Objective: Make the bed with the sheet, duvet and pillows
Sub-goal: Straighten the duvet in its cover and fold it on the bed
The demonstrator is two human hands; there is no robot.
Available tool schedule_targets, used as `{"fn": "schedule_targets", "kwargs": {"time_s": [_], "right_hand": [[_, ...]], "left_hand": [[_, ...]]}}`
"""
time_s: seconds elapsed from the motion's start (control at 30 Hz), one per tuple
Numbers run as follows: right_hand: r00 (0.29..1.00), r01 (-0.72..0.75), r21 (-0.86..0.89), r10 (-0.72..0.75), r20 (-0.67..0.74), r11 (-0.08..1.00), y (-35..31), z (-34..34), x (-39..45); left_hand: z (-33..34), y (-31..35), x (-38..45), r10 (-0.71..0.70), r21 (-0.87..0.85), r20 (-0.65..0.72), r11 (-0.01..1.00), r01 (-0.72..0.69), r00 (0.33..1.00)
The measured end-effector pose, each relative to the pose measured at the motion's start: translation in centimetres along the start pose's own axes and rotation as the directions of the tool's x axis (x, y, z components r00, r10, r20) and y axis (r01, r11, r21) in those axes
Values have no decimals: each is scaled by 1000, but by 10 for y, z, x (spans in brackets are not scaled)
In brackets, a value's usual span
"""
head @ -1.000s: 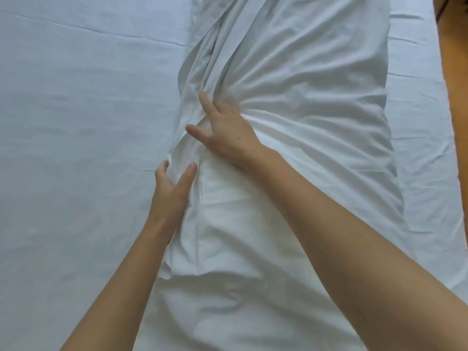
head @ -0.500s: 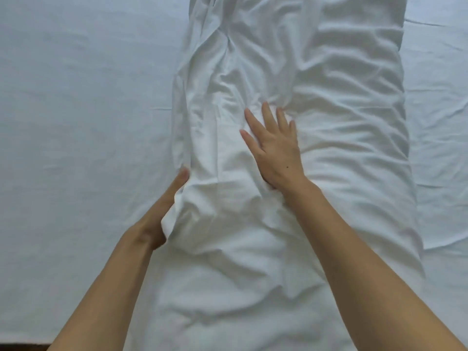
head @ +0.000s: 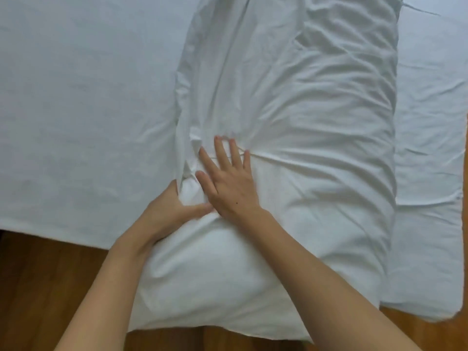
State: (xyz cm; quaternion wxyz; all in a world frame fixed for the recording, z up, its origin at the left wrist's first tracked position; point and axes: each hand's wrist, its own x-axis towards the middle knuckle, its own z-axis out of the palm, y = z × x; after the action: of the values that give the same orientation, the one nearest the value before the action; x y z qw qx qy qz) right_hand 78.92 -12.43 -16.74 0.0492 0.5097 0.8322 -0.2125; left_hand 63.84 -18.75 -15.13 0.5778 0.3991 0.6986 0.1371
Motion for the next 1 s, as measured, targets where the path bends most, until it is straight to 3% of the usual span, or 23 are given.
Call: {"fn": "schedule_targets", "kwargs": {"time_s": [0.1,0.27,0.37,0.47,0.53,0.57,0.63,0.67,0.73,0.8,0.87,0.93,1.0], "right_hand": [[996,88,59,-89,22,994,-20,17,-37],[990,120,65,-115,-79,991,-50,36,-87],[972,232,39,-230,-41,972,-40,42,-120],[932,360,-122,-351,93,925,-17,55,-145],[930,358,-134,-341,134,924,-13,57,-149],[944,323,-114,-313,102,939,-15,50,-148],[981,155,-67,-161,-107,986,-10,27,-140],[968,25,-53,-38,-248,998,1,15,-135],[890,-248,-36,213,-404,968,43,2,-128],[825,-471,-14,435,-361,882,89,6,-139],[781,-573,5,549,-298,819,113,29,-167],[747,-630,19,612,-258,777,115,51,-196],[685,-701,56,693,-223,711,107,61,-217]], "left_hand": [[15,-29,-41,-147,147,-72,977,157,986],[46,-42,-98,-82,-219,-147,974,49,986],[54,-55,-109,-158,-319,-154,942,103,975],[54,-67,-99,-279,-121,-186,958,259,942],[54,-63,-94,-304,15,-341,944,328,889],[55,-57,-95,-215,97,-494,949,299,843],[65,-33,-102,117,268,-714,956,116,690],[74,-17,-104,287,359,-727,933,-12,624],[96,17,-92,580,556,-570,793,-247,582],[120,31,-63,715,688,-345,633,-354,608],[130,17,-38,706,775,-192,536,-337,681],[127,-18,-27,656,844,-126,466,-268,744],[118,-51,-35,634,869,-111,436,-235,765]]}}
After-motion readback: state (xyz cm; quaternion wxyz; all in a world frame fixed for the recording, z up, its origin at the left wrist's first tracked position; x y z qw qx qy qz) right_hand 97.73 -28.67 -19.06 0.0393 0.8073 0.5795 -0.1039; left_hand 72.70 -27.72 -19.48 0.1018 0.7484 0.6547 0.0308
